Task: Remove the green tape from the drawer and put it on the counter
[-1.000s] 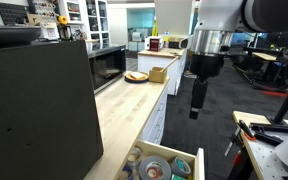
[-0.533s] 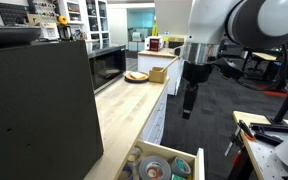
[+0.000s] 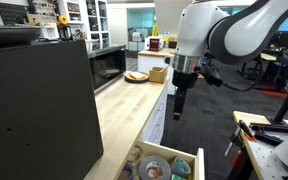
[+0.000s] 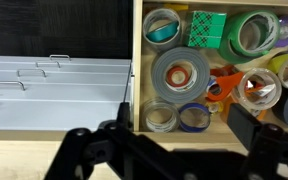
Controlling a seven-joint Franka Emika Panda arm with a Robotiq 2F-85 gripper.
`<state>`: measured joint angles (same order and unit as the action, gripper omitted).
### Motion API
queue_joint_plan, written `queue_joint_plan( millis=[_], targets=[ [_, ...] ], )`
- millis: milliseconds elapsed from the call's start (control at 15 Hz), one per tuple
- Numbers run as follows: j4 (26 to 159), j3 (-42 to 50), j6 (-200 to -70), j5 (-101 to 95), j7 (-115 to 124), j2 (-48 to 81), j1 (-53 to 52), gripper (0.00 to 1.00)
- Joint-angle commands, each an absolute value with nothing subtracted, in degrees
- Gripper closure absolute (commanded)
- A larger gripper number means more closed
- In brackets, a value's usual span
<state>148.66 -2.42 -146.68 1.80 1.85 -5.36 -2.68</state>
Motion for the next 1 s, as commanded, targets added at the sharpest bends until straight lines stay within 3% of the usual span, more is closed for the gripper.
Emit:
queue_joint_plan(
  millis=[0,933],
  targets=[
    [147.1,-2.2,-151.1,2.5,-2.3,-1.0,-2.8,0.0],
    [145.9,-4.3,-153.6,2.6,-5.8,3.7,-3.6,0.0]
  ],
)
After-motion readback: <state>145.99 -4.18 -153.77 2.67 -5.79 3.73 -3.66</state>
